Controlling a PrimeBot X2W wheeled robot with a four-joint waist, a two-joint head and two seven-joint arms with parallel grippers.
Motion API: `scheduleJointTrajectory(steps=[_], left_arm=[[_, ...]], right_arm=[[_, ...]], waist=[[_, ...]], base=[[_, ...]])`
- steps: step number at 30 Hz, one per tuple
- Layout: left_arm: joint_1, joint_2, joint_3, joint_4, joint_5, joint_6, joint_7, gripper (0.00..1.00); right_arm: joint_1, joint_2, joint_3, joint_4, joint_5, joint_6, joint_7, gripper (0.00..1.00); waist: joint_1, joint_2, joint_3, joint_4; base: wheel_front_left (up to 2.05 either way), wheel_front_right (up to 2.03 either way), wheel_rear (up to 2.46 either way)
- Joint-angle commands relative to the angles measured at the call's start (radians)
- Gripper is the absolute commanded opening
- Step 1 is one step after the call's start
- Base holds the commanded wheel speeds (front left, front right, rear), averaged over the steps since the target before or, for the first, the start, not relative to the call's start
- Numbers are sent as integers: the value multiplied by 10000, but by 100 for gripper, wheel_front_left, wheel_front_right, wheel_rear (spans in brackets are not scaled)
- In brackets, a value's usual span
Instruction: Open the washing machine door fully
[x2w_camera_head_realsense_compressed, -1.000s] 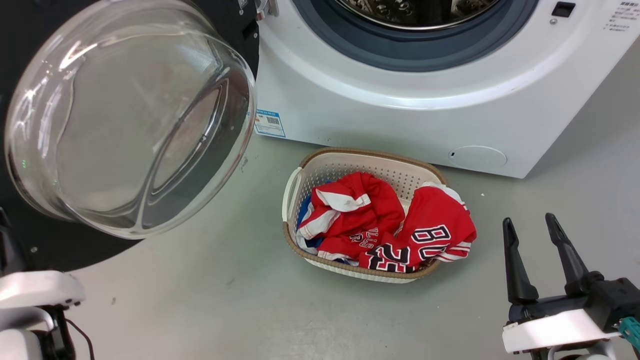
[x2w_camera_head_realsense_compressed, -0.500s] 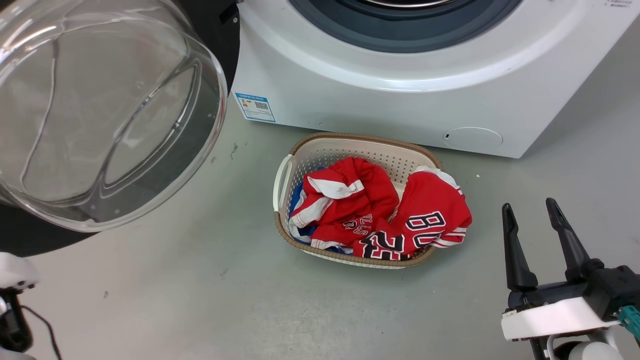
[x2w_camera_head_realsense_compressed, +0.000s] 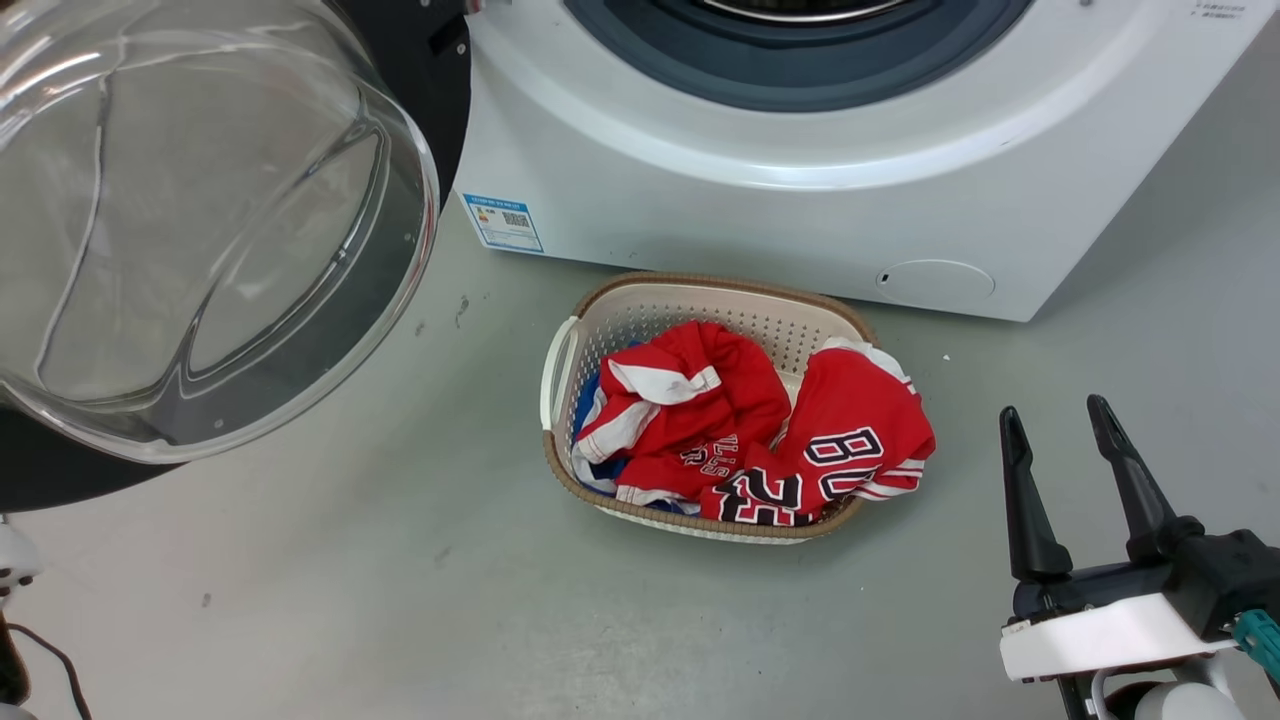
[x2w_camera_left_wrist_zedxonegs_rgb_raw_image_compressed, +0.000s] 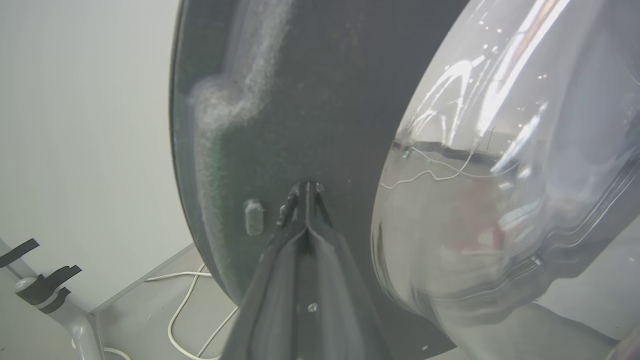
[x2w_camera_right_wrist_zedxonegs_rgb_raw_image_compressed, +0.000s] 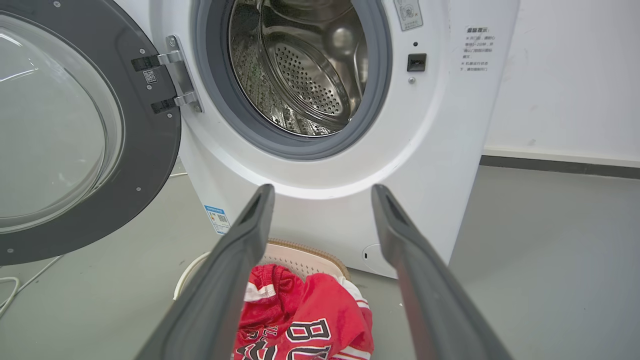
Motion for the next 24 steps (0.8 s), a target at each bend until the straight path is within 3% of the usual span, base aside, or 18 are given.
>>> scheduleJointTrajectory(steps=[1, 7, 14, 24], left_arm=[[-119, 71, 63, 60, 88, -41, 22, 0], [402, -185, -218, -8, 430, -345, 22, 0], [1380, -660, -614, -1133, 777, -528, 23, 0], [2639, -1644, -2511, -3150, 1313, -690, 23, 0]], right_arm=[[-93, 25, 7, 8, 24, -2, -18, 100], [157, 25, 0, 133, 233, -2, -18, 100], [523, 25, -13, 213, 464, -2, -18, 100], [960, 25, -196, 100, 554, -2, -18, 100]], waist=[[-1, 0, -107, -15], [-1, 0, -666, -18], [-1, 0, -1479, -135], [-1, 0, -2123, -270]], base=[[0, 0, 0], [0, 0, 0], [0, 0, 0], [0, 0, 0]])
